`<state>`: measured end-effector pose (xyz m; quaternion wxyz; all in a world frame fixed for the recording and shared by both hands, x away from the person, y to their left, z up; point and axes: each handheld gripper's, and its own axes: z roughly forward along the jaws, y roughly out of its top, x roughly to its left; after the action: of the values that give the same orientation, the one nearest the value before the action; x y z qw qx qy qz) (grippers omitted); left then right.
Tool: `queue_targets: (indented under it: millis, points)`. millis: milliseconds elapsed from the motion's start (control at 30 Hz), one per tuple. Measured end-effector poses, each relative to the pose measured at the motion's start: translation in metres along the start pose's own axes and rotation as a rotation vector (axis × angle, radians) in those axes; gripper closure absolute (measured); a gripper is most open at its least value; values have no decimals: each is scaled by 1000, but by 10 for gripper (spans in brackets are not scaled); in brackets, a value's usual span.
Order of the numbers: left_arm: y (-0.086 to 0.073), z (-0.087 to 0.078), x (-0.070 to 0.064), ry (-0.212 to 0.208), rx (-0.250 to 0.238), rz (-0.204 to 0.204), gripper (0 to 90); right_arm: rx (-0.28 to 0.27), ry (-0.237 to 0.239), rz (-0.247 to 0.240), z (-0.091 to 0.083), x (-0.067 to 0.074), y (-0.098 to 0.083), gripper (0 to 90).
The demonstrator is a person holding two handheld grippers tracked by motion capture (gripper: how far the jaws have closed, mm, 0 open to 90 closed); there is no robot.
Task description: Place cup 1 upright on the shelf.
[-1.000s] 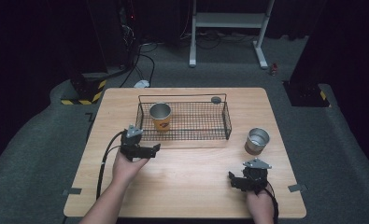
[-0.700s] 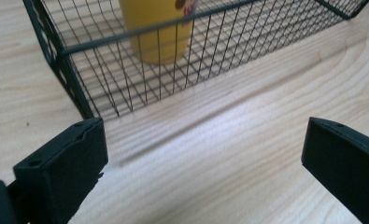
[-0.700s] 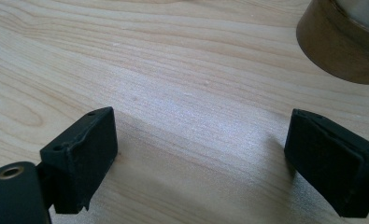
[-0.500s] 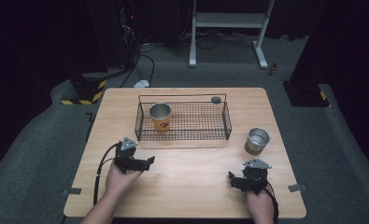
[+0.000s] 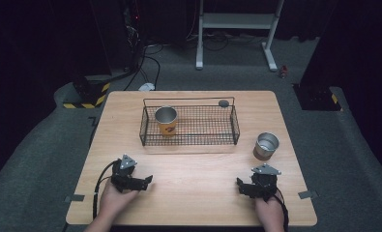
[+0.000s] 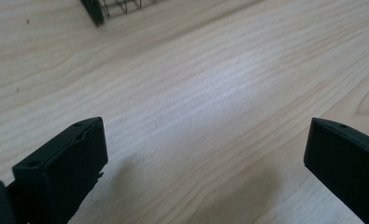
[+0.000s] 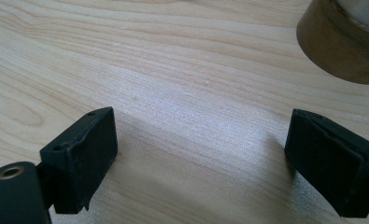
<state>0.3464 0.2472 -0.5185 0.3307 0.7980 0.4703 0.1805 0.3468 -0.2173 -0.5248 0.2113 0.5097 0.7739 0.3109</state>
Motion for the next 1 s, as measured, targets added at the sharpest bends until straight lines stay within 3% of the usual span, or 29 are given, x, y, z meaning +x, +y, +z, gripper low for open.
queue_targets:
  millis: [300, 367, 500, 633, 1000]
  points:
    - [-17, -7, 5, 14, 10, -6, 0, -2, -5, -1, -1, 1, -1, 98]
    - [-22, -8, 6, 9, -10, -34, 0, -3, -2, -3, -1, 0, -1, 98]
    - [-25, -9, 6, 18, -23, -42, 0, -3, -2, -4, -1, 1, -1, 99]
    - [-25, -8, 2, 50, -18, -7, 0, -4, 1, -4, -1, 0, -1, 101]
    - [-26, -7, -2, 70, -21, -34, 1, -15, 0, -20, -4, 0, -1, 110]
